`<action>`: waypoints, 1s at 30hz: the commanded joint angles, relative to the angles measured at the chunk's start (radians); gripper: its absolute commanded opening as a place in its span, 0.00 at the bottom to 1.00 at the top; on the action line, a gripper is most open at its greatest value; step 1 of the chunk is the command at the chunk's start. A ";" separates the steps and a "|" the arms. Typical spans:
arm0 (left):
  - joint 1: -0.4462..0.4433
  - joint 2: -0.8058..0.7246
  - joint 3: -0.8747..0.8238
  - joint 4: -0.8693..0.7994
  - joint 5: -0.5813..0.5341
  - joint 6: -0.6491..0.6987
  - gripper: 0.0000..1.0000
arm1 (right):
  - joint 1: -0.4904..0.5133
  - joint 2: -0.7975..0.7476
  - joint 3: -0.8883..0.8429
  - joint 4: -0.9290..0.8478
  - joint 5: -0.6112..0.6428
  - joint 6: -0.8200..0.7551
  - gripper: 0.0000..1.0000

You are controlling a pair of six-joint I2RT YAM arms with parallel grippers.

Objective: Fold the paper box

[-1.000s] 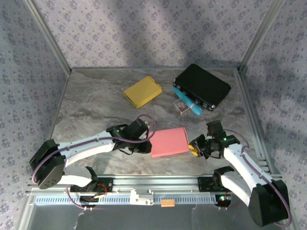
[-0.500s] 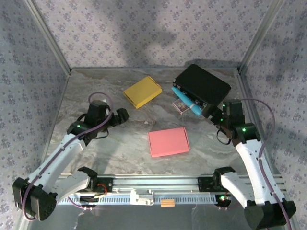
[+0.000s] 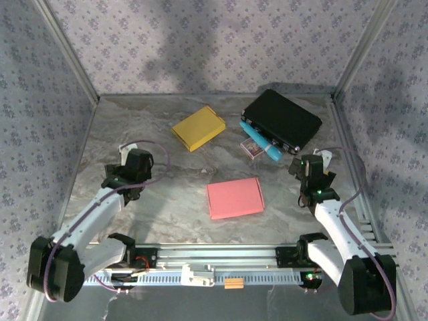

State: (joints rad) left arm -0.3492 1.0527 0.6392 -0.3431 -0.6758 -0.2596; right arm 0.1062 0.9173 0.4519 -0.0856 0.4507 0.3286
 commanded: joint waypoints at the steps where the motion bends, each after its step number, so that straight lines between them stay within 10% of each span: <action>1: 0.032 0.013 -0.058 0.218 0.077 0.155 1.00 | -0.015 0.022 -0.054 0.173 0.000 -0.095 0.99; 22: 0.328 0.497 -0.309 1.352 0.541 0.251 1.00 | -0.159 0.581 -0.054 0.859 -0.409 -0.324 0.99; 30: 0.352 0.480 -0.232 1.161 0.531 0.209 1.00 | -0.128 0.605 -0.057 0.883 -0.363 -0.348 0.99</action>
State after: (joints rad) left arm -0.0044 1.5429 0.3874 0.7937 -0.1730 -0.0311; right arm -0.0307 1.5112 0.3805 0.7563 0.0746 0.0097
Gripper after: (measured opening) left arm 0.999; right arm 0.992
